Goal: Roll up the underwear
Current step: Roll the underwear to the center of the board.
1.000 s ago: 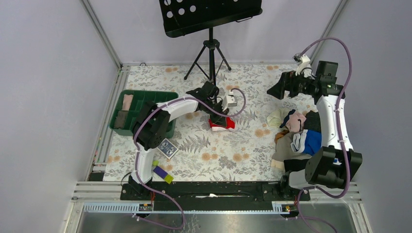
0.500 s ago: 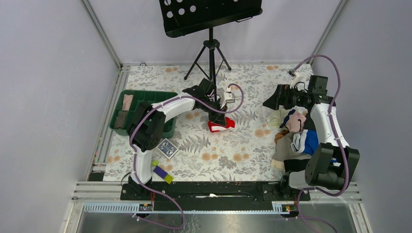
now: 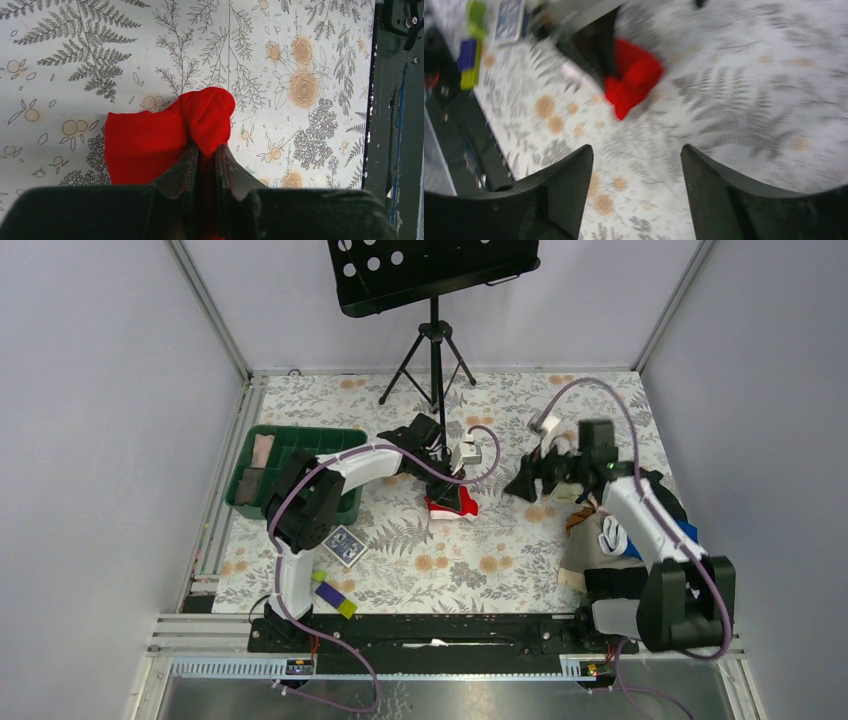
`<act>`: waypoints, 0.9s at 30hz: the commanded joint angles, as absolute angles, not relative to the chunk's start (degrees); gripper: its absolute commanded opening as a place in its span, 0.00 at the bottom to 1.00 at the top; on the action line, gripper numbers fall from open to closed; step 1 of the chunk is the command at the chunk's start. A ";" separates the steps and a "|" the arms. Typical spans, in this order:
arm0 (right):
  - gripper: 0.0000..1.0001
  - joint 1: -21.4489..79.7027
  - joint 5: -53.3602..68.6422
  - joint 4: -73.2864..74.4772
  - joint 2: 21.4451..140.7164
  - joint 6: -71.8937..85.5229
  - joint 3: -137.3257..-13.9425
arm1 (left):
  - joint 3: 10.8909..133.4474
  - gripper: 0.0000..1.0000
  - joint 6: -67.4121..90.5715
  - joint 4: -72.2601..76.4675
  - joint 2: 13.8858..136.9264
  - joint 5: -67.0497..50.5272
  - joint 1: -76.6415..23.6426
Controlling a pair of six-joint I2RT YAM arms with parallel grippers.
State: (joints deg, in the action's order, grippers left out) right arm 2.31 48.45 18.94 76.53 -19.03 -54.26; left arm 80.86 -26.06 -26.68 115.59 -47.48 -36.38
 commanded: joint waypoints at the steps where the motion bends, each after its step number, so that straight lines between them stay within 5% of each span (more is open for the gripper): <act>1: 0.62 11.04 44.64 10.63 66.47 -33.63 -43.33 | 83.77 0.06 -25.19 -25.33 115.75 -49.51 -34.21; 11: 0.55 19.62 36.05 4.92 74.12 -37.74 -42.25 | 82.03 0.14 -22.66 -24.61 115.49 -53.95 -32.96; 17: 0.67 19.62 32.72 5.18 77.76 -34.32 -44.60 | 74.80 0.42 -20.71 -17.58 111.34 -48.94 -34.28; 27: 0.76 19.60 35.51 6.12 81.76 -26.37 -47.43 | 75.18 0.51 -15.64 -15.57 107.71 -47.98 -34.26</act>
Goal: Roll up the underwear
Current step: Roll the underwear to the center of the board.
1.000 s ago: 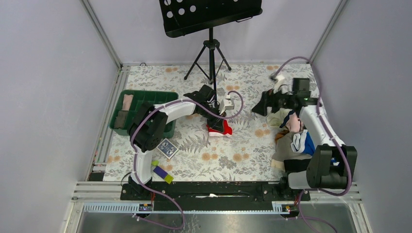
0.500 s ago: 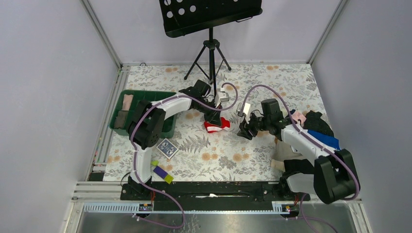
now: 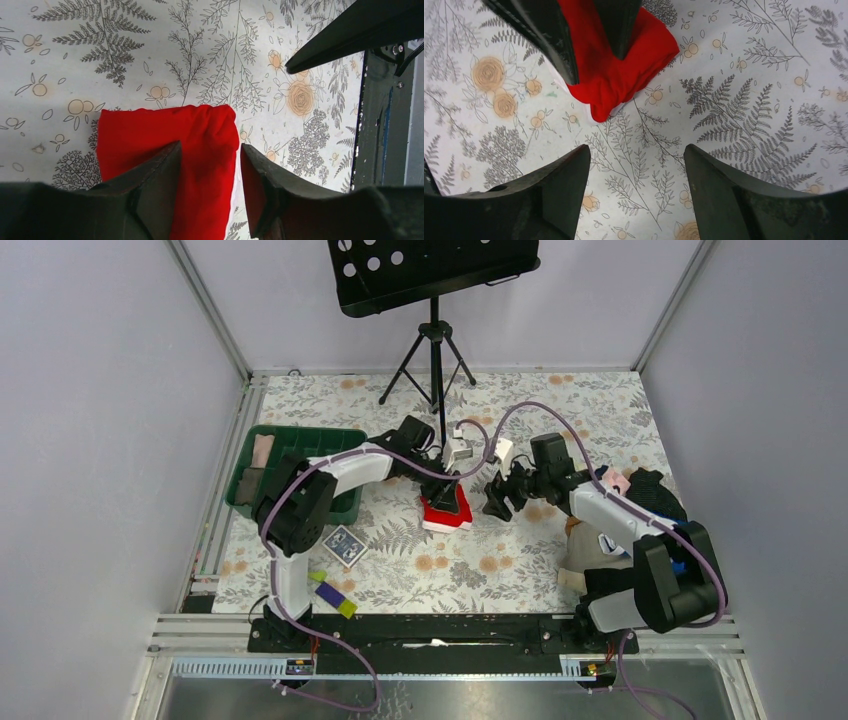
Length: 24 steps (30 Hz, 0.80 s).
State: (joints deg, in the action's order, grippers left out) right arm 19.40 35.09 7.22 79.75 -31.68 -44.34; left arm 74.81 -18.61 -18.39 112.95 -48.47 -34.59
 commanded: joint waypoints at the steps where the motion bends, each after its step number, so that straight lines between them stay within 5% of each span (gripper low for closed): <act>1: 0.77 19.60 35.21 5.69 82.15 -24.22 -47.93 | 74.94 0.52 -15.01 -15.37 105.67 -47.81 -34.09; 10: 0.82 19.60 42.59 9.67 90.84 -14.89 -53.40 | 65.69 0.55 -2.57 -13.60 94.05 -33.18 -30.85; 24: 0.85 19.60 47.89 5.93 103.79 -2.56 -56.35 | 56.04 0.52 14.59 -3.09 99.39 -40.36 -27.98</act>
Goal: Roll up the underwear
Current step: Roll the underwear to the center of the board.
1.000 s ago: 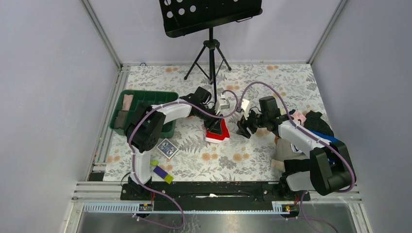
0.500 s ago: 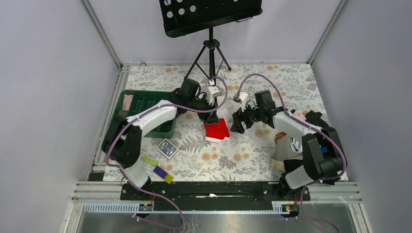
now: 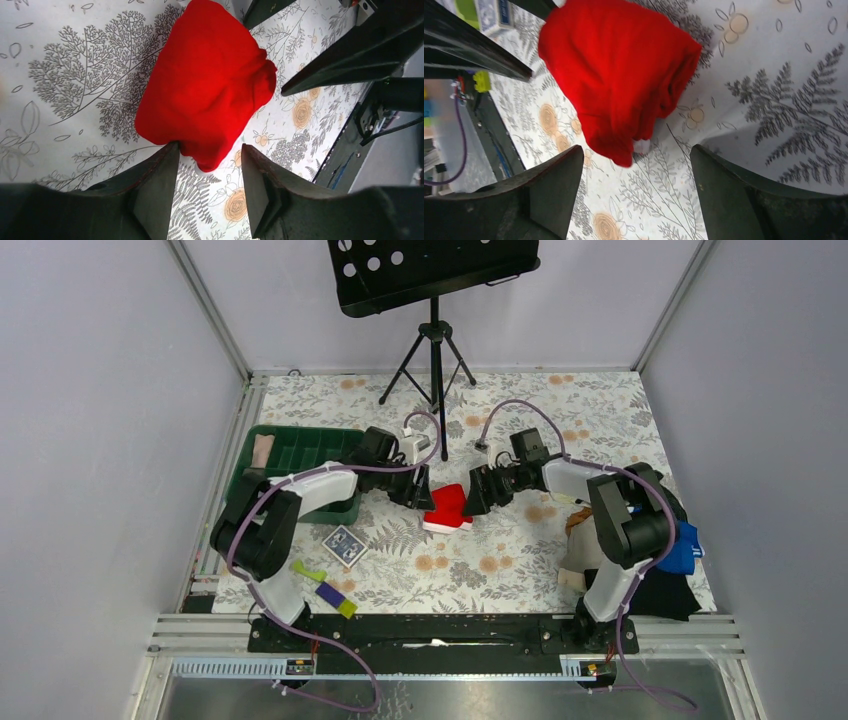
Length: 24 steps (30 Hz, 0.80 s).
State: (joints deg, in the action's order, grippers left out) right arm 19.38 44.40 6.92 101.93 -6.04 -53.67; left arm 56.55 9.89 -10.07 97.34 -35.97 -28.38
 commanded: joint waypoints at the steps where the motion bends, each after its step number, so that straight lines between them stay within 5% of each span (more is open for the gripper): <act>1: 0.84 19.60 48.39 5.93 104.21 -2.05 -56.50 | 55.81 0.51 15.01 -2.72 99.91 -41.04 -28.03; 6: 0.75 19.59 51.94 4.47 104.87 2.05 -55.38 | 55.19 0.49 16.15 -2.76 101.93 -43.12 -28.08; 24: 0.67 21.06 59.96 -3.33 104.15 14.01 -53.40 | 59.44 0.49 13.58 -13.16 102.05 -46.17 -27.83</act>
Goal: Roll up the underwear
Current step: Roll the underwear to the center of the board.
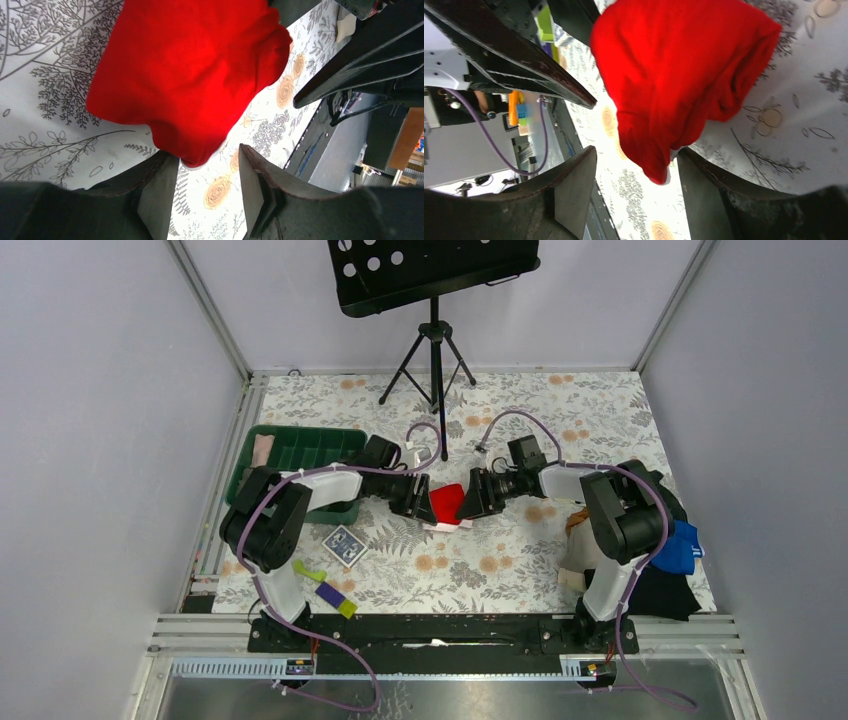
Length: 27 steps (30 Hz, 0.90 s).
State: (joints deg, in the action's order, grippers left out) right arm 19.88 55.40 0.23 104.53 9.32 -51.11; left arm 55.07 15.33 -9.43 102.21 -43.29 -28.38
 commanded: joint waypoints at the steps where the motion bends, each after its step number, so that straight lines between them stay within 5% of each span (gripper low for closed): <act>1: 0.66 21.20 60.36 -3.15 104.15 14.55 -54.22 | 60.58 0.48 12.22 -15.11 102.06 -46.45 -27.51; 10: 0.67 21.25 64.70 -10.06 110.37 27.25 -66.99 | 76.25 0.48 8.06 -23.44 106.93 -46.38 -18.90; 16: 0.82 20.55 60.11 -15.01 116.97 30.70 -75.71 | 84.11 0.51 7.40 -22.95 109.24 -40.05 -15.30; 27: 0.92 16.09 58.16 -12.71 112.29 27.10 -70.09 | 66.96 0.55 9.62 -9.90 95.18 -30.96 -15.29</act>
